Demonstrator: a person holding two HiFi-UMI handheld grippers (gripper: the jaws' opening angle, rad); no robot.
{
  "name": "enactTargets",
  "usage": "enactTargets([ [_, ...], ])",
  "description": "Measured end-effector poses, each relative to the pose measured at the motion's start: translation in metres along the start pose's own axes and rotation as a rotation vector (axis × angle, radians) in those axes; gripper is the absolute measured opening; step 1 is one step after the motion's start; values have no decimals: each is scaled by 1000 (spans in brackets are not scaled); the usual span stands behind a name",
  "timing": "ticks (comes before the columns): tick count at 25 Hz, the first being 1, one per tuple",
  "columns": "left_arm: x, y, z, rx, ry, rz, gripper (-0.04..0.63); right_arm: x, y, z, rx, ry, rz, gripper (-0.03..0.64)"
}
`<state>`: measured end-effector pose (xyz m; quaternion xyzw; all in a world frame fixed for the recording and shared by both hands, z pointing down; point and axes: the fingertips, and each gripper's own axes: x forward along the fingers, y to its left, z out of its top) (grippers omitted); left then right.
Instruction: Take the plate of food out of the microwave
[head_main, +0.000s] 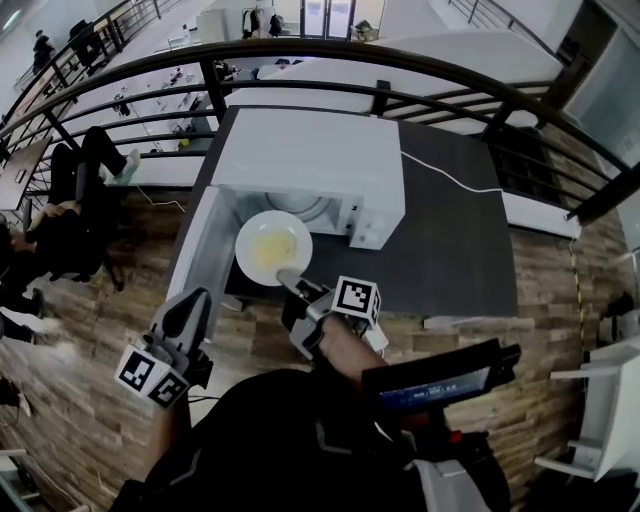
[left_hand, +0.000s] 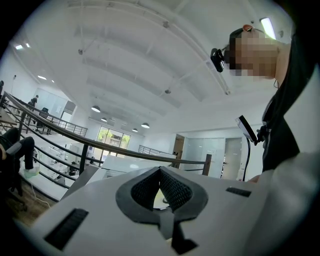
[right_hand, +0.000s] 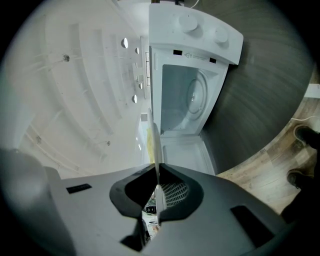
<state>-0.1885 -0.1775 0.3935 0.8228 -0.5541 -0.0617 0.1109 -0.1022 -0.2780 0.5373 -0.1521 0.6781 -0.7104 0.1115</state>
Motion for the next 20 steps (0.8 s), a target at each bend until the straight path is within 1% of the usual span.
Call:
enactTargets([
  [9,3,1,2,1,-2,-21,5,1,9,0,4,-9,20,15],
  [14,3,-2,4,3,-17,-50,5,1,8,2,16,-25,11,15],
  [20,3,1,8,0,-9,-34,5,1,13,4,11,-27,13,15],
])
